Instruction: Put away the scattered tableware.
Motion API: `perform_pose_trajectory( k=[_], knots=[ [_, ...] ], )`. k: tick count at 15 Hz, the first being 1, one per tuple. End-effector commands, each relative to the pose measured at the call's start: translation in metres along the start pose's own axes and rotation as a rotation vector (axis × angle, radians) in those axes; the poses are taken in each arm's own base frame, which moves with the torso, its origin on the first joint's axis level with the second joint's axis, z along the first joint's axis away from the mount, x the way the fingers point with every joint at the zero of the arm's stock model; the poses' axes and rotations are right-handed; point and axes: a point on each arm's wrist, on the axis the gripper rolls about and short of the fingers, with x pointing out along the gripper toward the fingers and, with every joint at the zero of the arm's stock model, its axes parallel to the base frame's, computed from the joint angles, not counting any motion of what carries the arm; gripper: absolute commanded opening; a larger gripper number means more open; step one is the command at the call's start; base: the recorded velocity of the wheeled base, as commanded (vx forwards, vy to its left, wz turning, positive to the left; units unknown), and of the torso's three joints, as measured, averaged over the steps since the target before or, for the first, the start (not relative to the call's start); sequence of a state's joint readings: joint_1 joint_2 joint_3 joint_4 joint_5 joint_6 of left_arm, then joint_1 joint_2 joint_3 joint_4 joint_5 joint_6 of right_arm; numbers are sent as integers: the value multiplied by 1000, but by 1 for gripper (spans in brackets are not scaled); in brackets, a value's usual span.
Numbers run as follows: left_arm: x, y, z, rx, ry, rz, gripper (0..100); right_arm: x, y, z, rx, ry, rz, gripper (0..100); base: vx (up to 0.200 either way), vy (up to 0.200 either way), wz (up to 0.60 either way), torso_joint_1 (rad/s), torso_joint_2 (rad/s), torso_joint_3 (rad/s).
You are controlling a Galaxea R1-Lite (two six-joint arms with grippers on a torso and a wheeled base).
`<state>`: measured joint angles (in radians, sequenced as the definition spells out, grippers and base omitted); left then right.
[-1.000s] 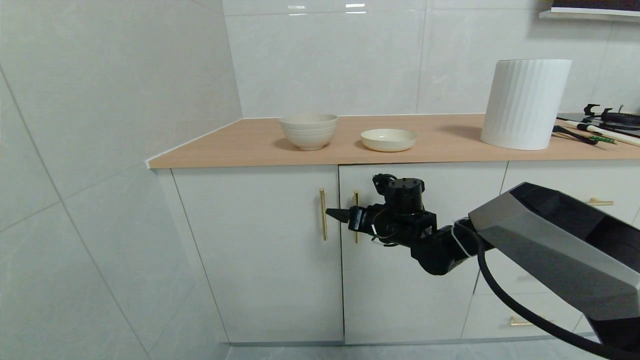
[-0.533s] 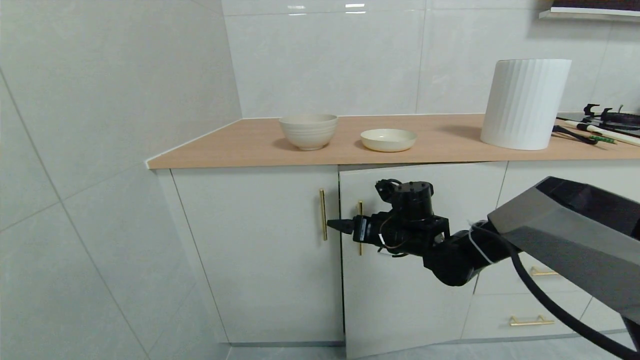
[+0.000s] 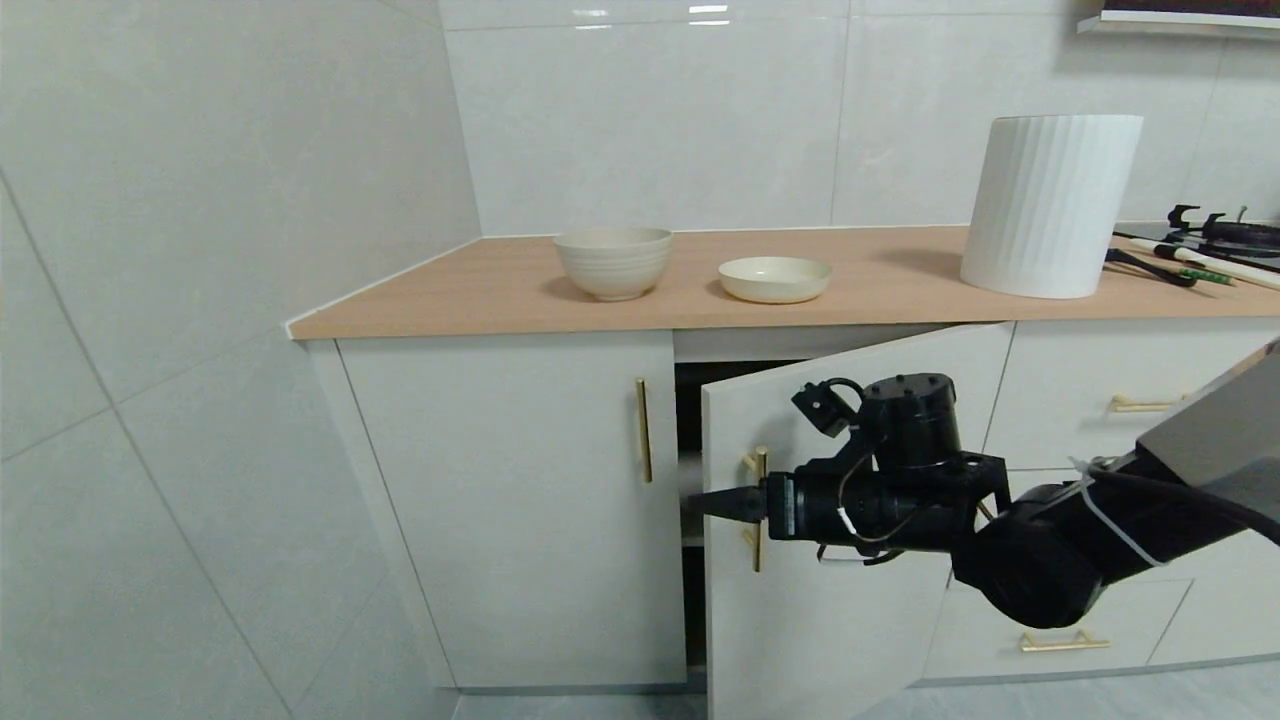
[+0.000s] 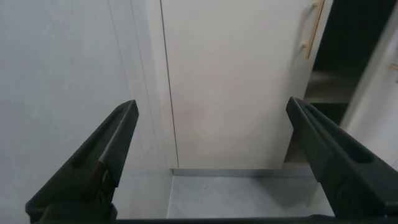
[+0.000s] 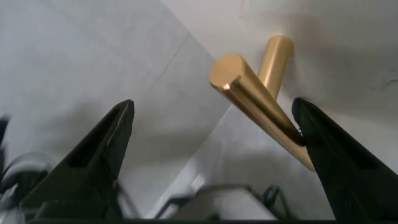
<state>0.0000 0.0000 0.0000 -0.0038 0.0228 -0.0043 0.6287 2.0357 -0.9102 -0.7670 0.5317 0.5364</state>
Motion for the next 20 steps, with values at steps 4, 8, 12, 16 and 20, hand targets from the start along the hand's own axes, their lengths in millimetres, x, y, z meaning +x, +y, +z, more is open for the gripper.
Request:
perform_pose_trajectory(
  k=[4,8,12,16,20],
  knots=[
    [0,0,0,4,-1,0,100,-31,14,-21,-61,-12,150,100,0,0,0,0,0,0],
    [0,0,0,26,-4,-1,100,-38,13,-31,-84,-37,172,100,0,0,0,0,0,0],
    [-22,-3,69,-145,-27,-251,100,-37,12,-32,-83,-30,181,100,0,0,0,0,0,0],
    [26,-14,119,-312,399,-644,100,-36,12,-32,-83,-28,181,100,0,0,0,0,0,0],
    [157,-52,127,-326,586,-804,100,-35,14,-34,-85,-21,189,100,0,0,0,0,0,0]
  ],
)
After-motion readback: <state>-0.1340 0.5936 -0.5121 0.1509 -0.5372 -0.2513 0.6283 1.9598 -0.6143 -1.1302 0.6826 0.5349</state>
